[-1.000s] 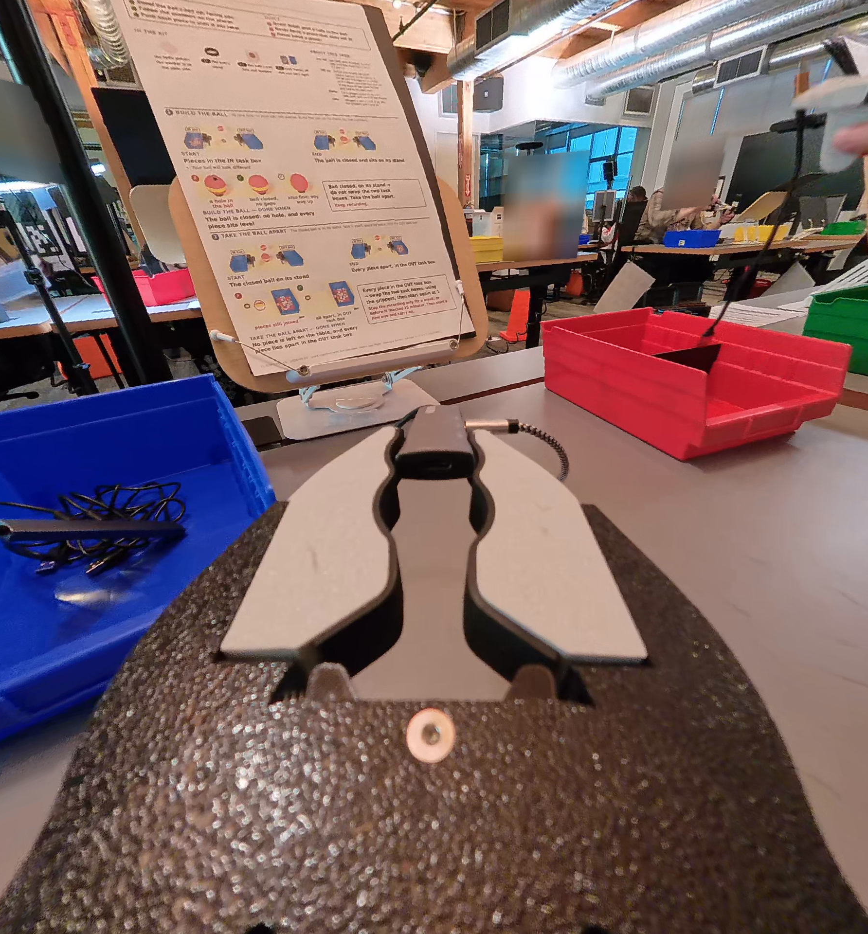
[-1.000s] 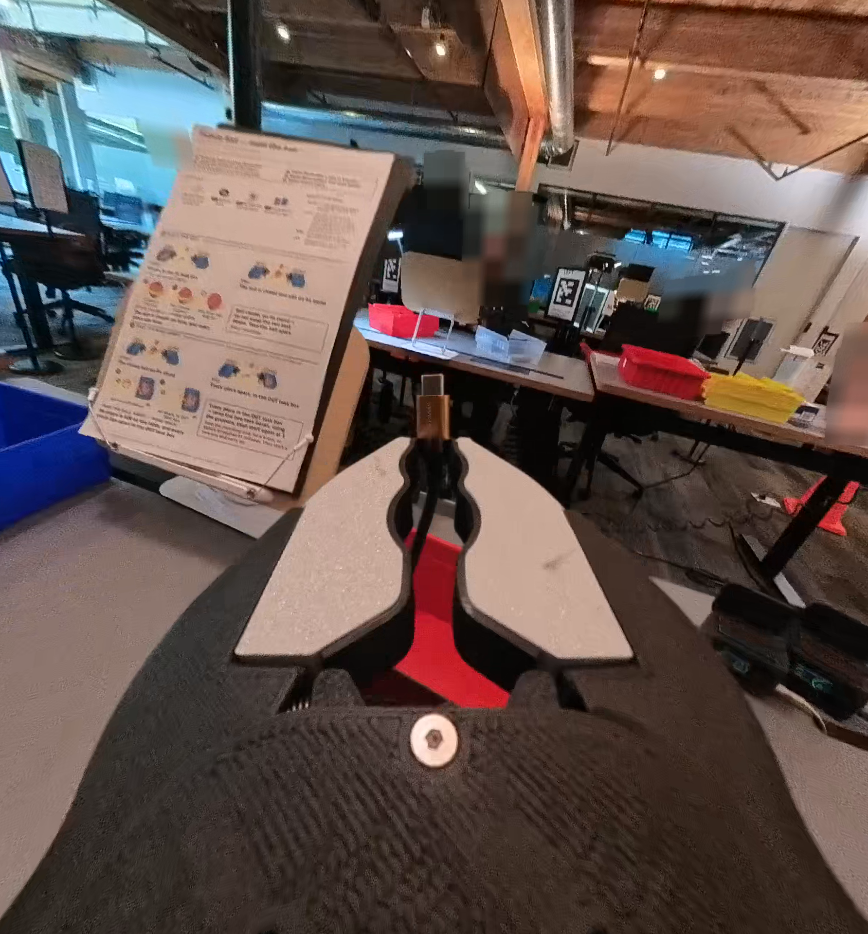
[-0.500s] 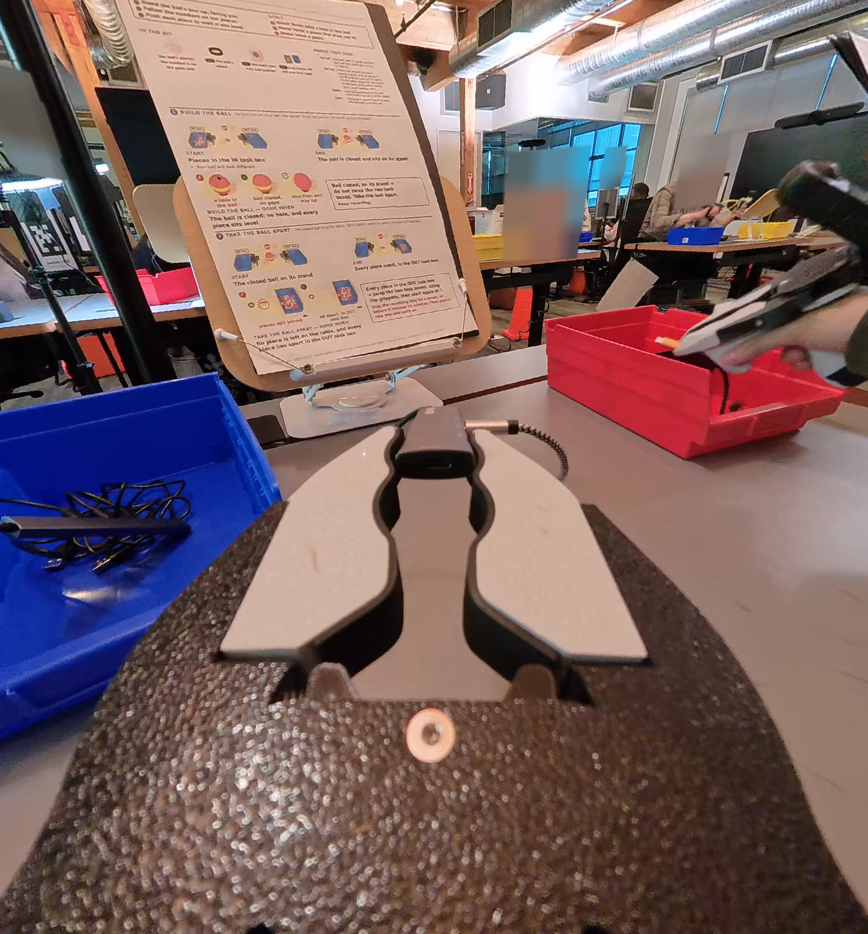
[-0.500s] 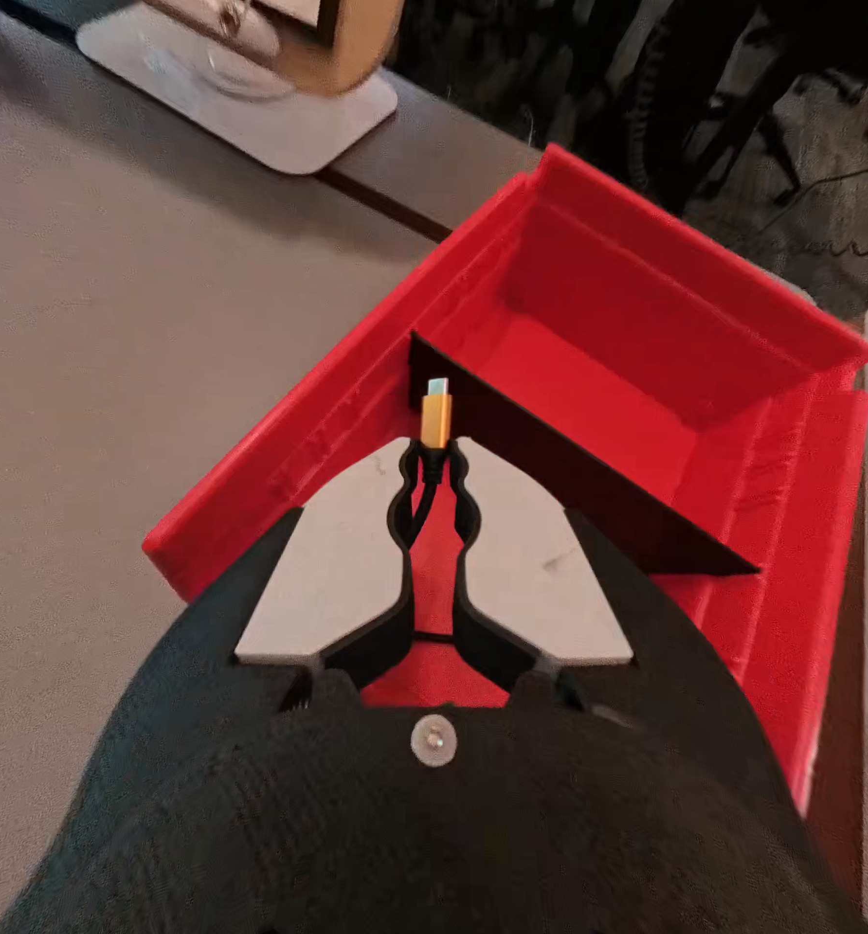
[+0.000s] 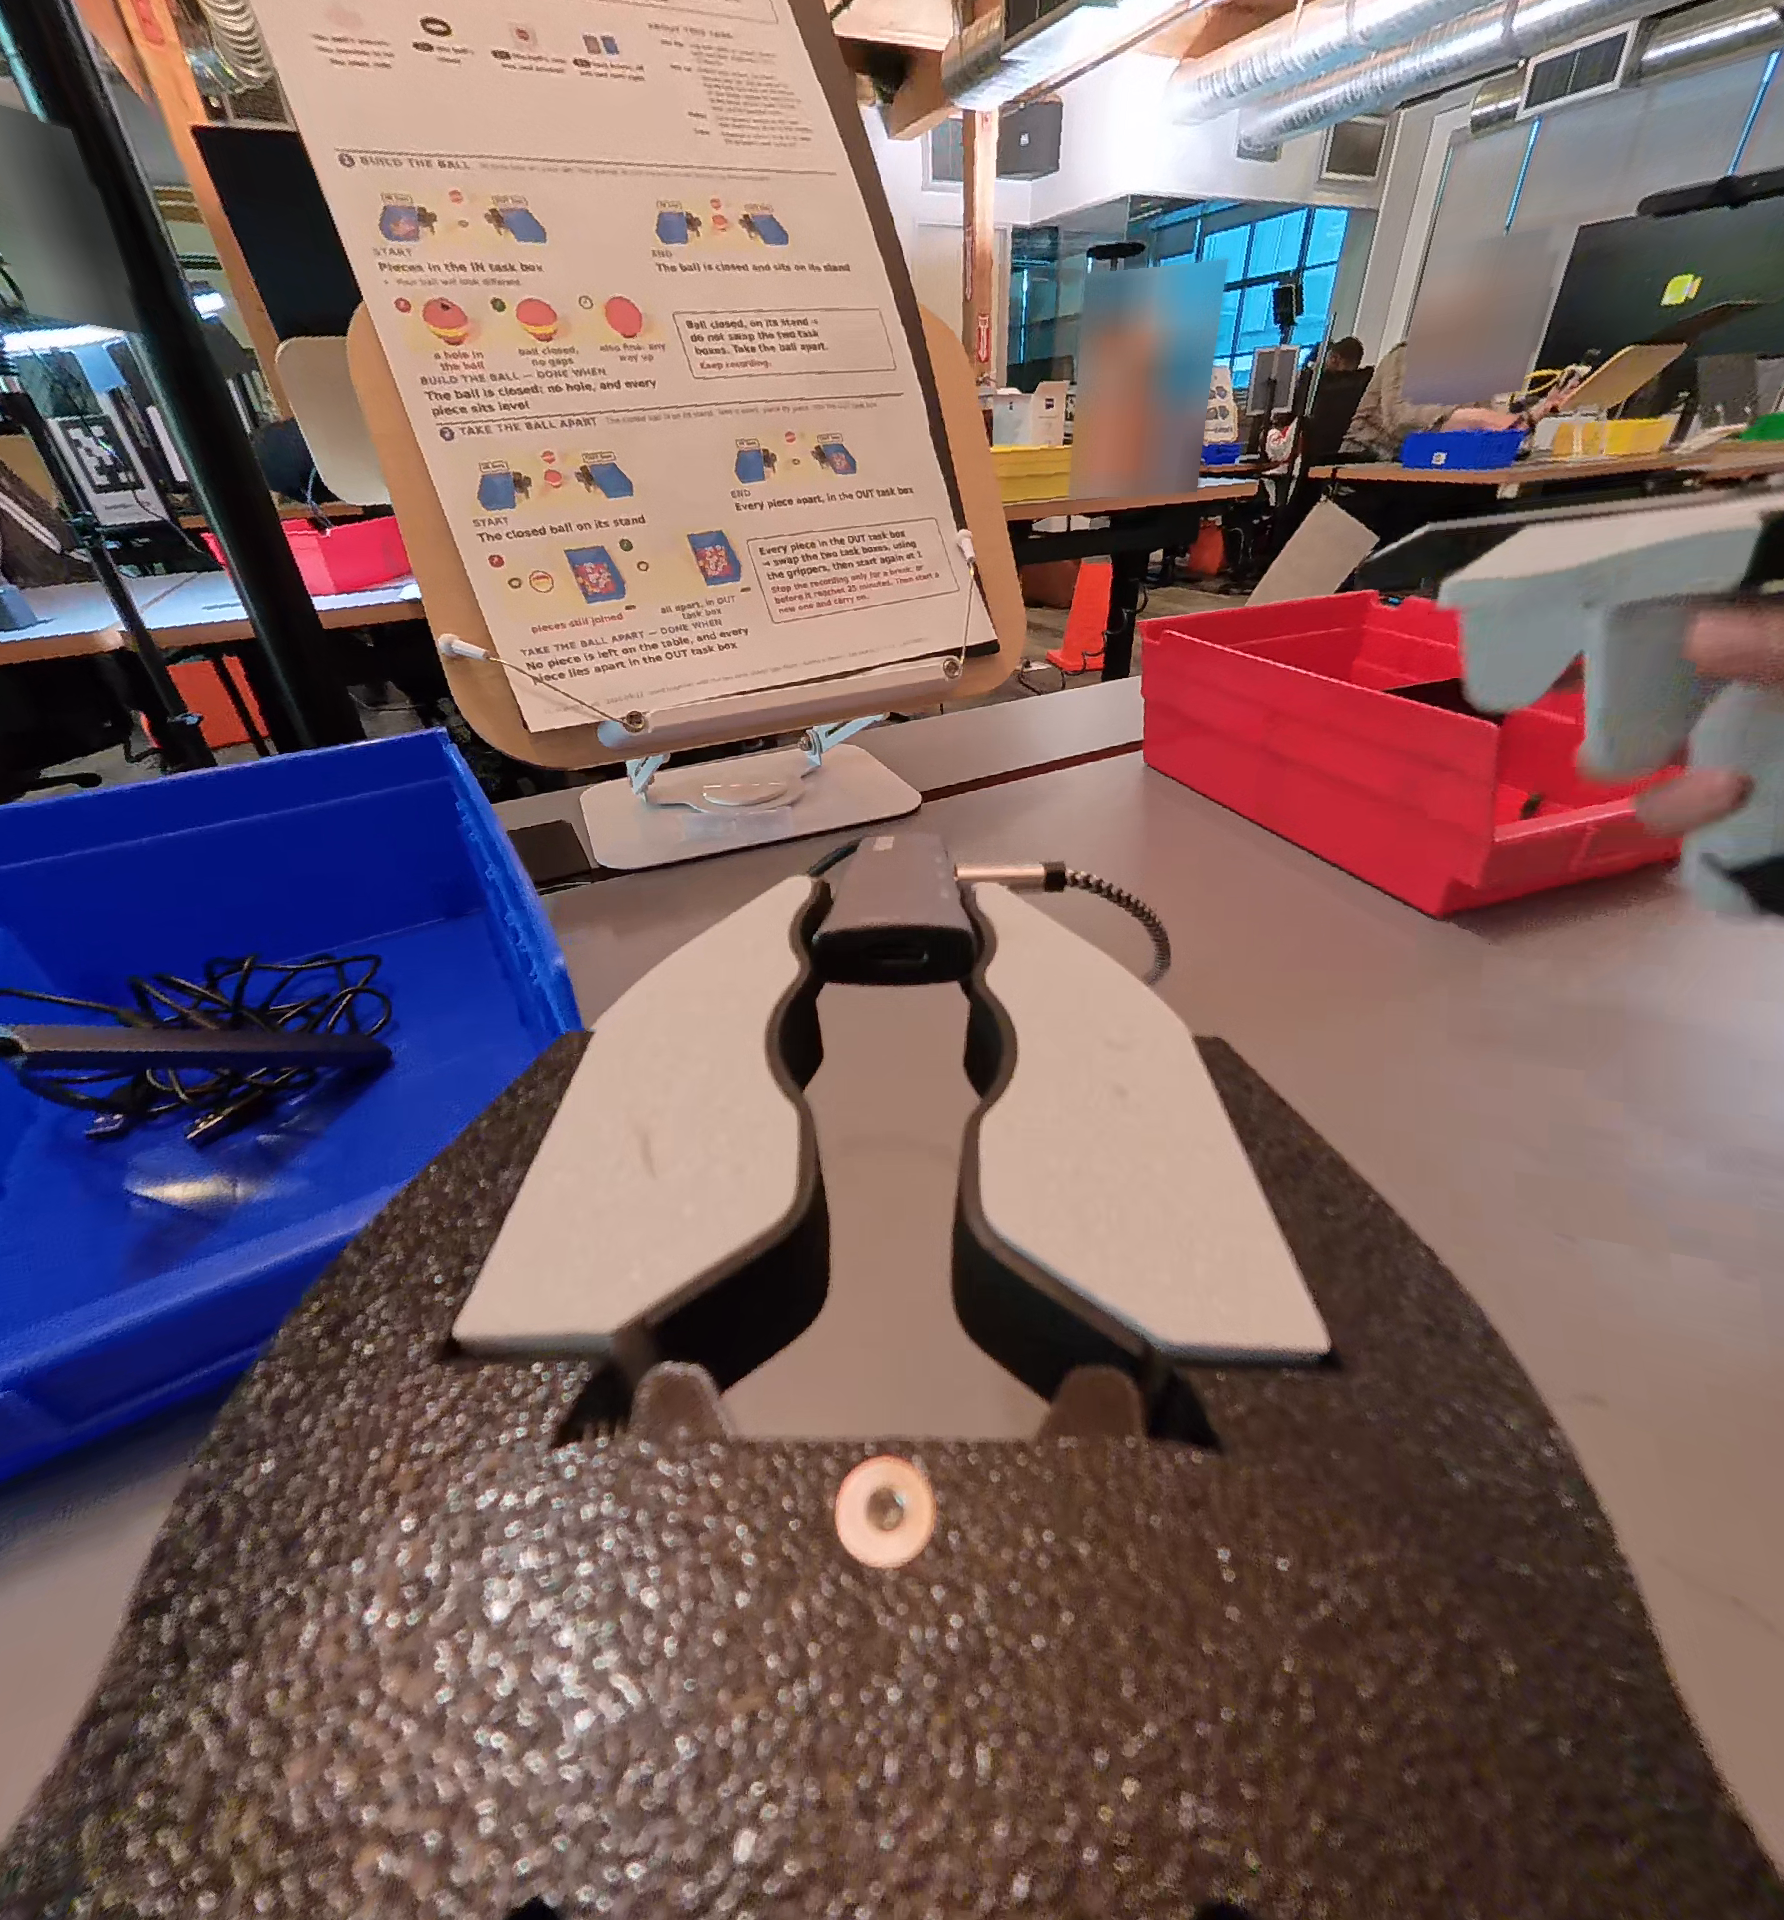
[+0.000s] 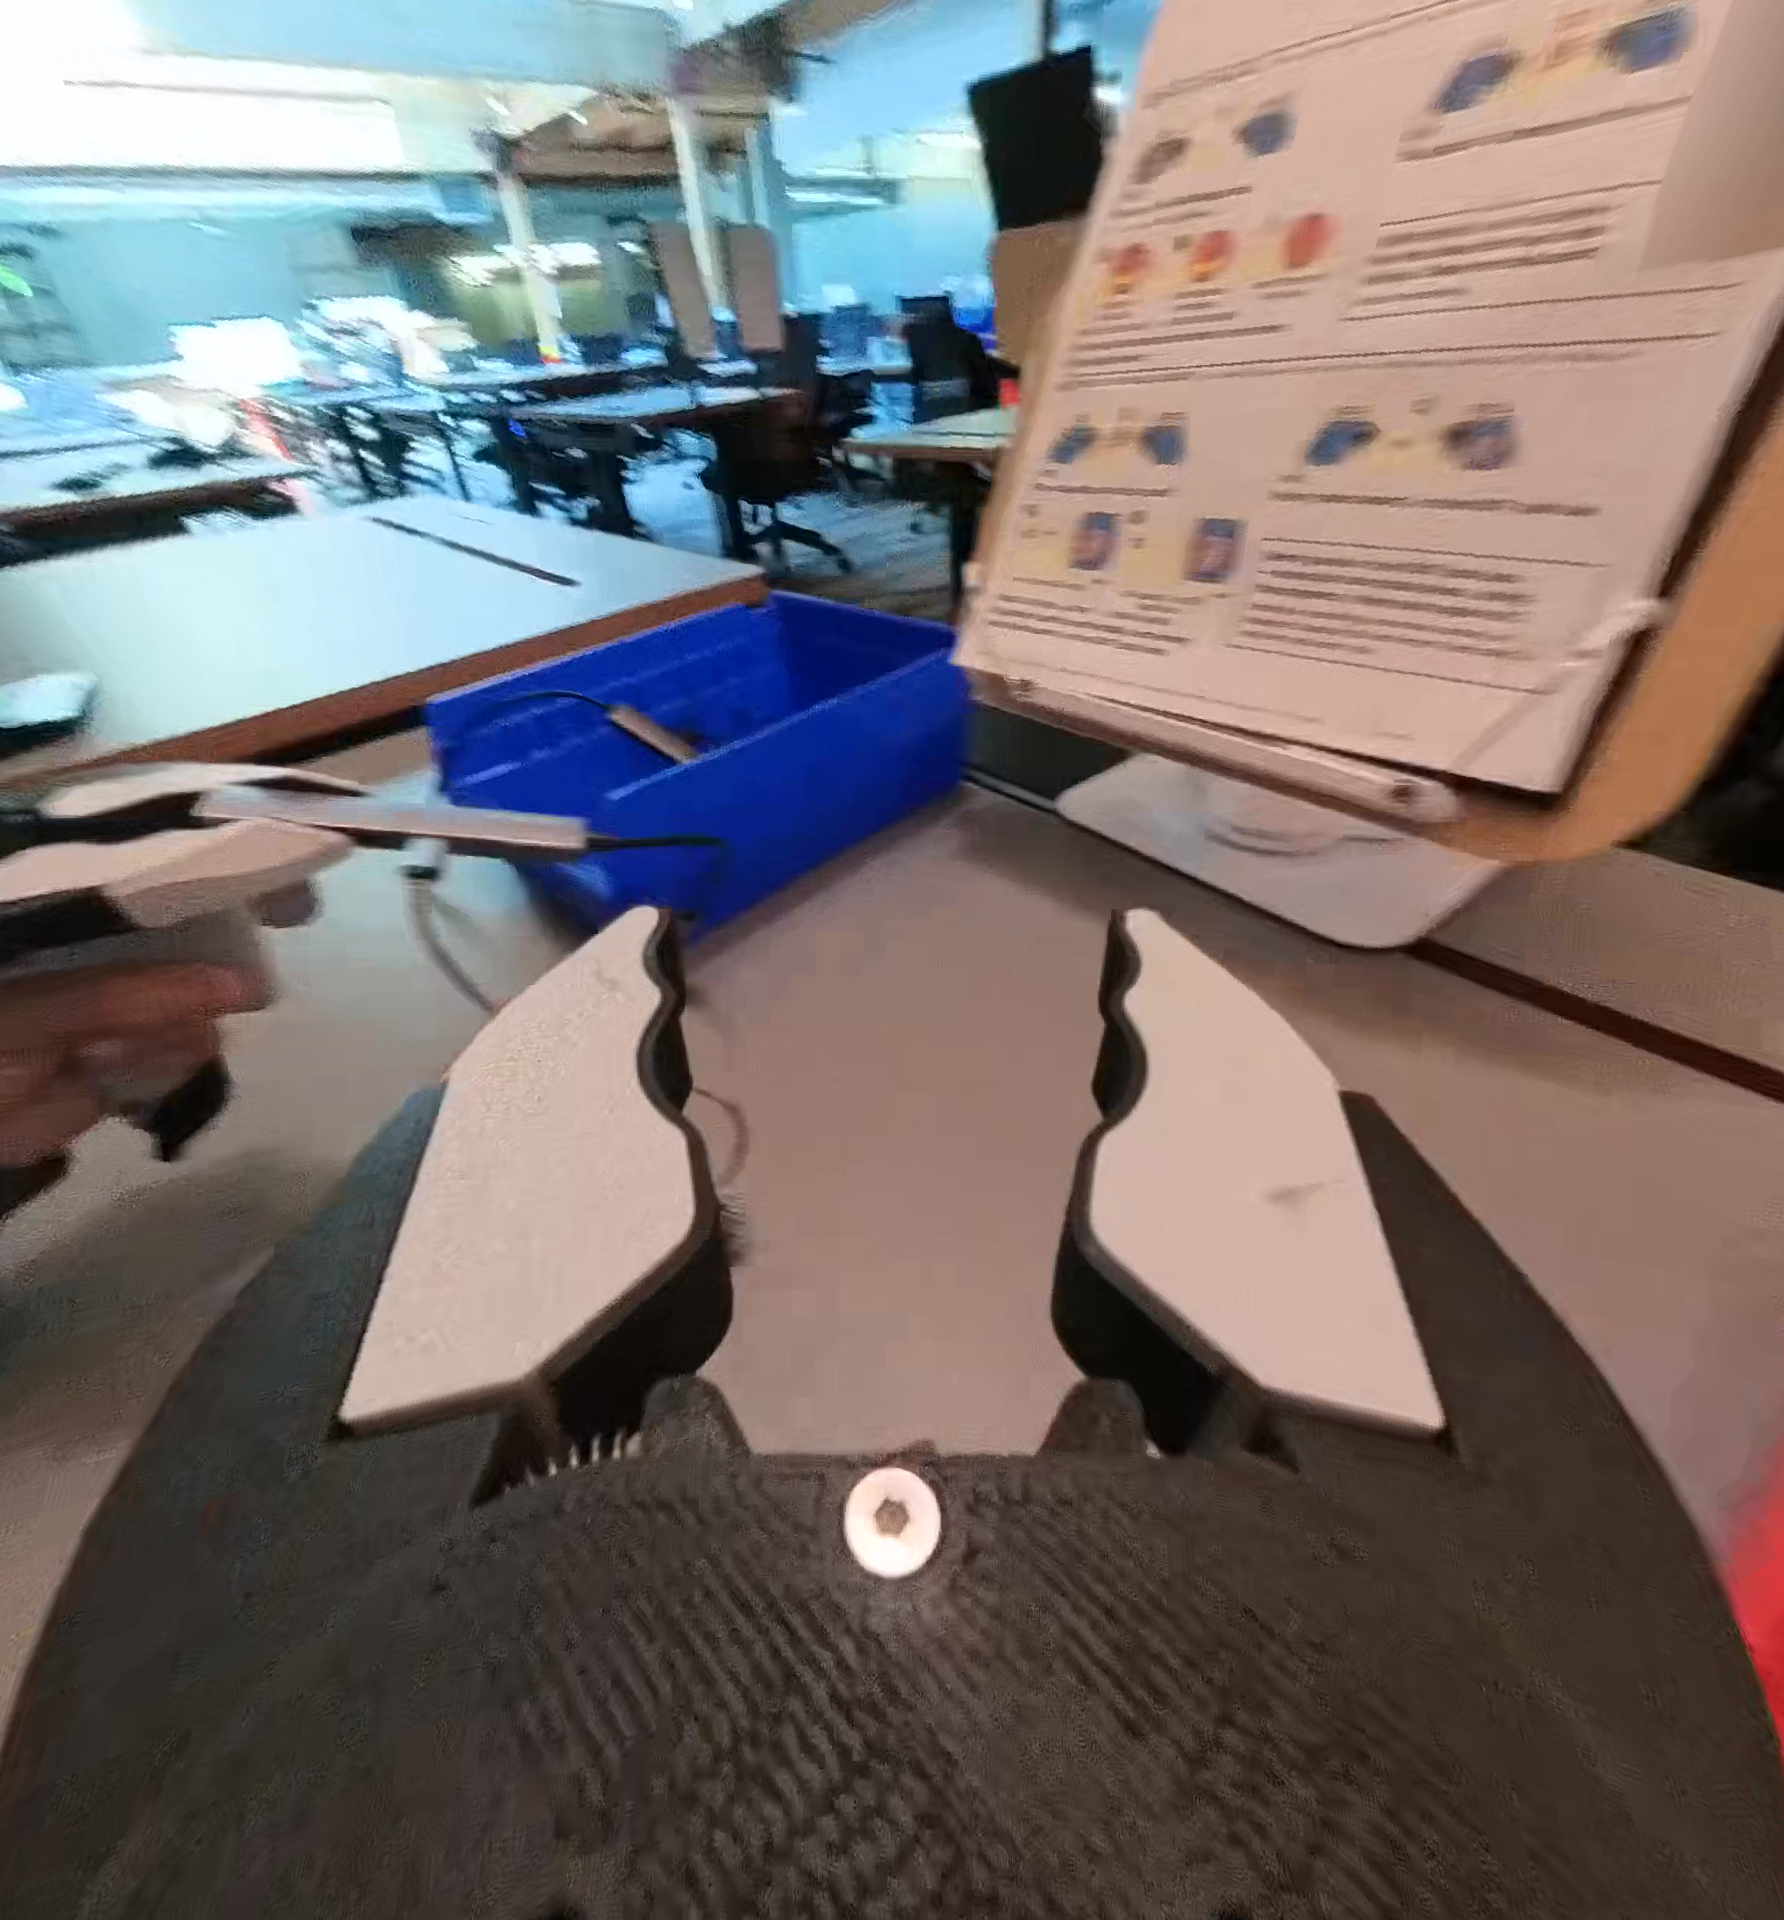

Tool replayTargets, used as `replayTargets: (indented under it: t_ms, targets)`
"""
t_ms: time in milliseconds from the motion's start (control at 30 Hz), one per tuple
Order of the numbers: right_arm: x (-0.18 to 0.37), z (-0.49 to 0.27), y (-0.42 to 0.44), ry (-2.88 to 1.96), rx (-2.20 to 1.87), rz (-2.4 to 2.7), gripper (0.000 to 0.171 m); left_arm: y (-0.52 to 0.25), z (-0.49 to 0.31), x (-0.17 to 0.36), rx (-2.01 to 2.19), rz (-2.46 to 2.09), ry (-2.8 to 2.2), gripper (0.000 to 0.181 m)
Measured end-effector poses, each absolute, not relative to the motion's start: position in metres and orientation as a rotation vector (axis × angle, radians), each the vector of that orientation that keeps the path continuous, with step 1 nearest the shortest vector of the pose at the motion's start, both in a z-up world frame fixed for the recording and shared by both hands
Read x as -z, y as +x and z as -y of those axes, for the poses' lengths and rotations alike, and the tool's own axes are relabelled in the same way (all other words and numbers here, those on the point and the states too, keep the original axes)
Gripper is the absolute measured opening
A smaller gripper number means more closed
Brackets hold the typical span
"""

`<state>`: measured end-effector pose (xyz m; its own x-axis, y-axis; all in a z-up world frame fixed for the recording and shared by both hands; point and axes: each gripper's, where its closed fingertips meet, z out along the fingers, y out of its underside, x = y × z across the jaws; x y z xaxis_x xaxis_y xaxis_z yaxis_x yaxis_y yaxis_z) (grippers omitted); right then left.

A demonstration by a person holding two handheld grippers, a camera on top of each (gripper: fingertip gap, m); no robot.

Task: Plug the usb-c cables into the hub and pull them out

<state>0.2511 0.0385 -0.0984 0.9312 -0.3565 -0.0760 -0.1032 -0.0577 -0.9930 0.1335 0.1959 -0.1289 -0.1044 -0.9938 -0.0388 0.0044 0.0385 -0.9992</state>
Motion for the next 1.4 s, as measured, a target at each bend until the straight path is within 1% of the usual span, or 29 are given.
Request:
replayTargets:
  t_ms: [67,133,200,367,400,500,733,1133,1267,1400]
  targets:
    - [0.105,-0.073,0.215,-1.561,0.108,-0.315,0.075,0.134,-0.195,0.129,1.253,-1.301,-1.123,0.023]
    - [0.110,-0.101,0.191,-1.522,0.119,-0.242,0.071,0.133,-0.194,0.129,1.248,-1.306,-1.119,0.023]
    - [0.117,-0.124,0.178,-1.520,0.182,-0.194,0.068,0.133,-0.194,0.128,1.241,-1.304,-1.113,0.023]
    - [0.135,-0.168,0.152,-1.563,0.148,-0.115,0.065,0.134,-0.195,0.131,1.247,-1.301,-1.108,0.023]
    - [0.135,-0.172,0.152,-1.558,0.157,-0.112,0.061,0.135,-0.195,0.131,1.253,-1.297,-1.110,0.023]
    - [0.137,-0.181,0.156,-1.541,0.183,-0.138,0.038,0.136,-0.193,0.134,1.266,-1.299,-1.113,0.023]
    - [0.133,-0.180,0.159,-1.479,0.178,-0.166,0.022,0.137,-0.196,0.137,1.282,-1.290,-1.122,0.023]
    - [0.130,-0.167,0.151,-1.454,0.151,-0.196,0.021,0.137,-0.193,0.137,1.273,-1.297,-1.107,0.023]
    - [0.129,-0.161,0.152,-1.472,0.154,-0.197,0.027,0.137,-0.190,0.134,1.275,-1.298,-1.093,0.023]
    - [0.126,-0.155,0.147,-1.462,0.124,-0.171,0.027,0.138,-0.188,0.131,1.280,-1.291,-1.080,0.023]
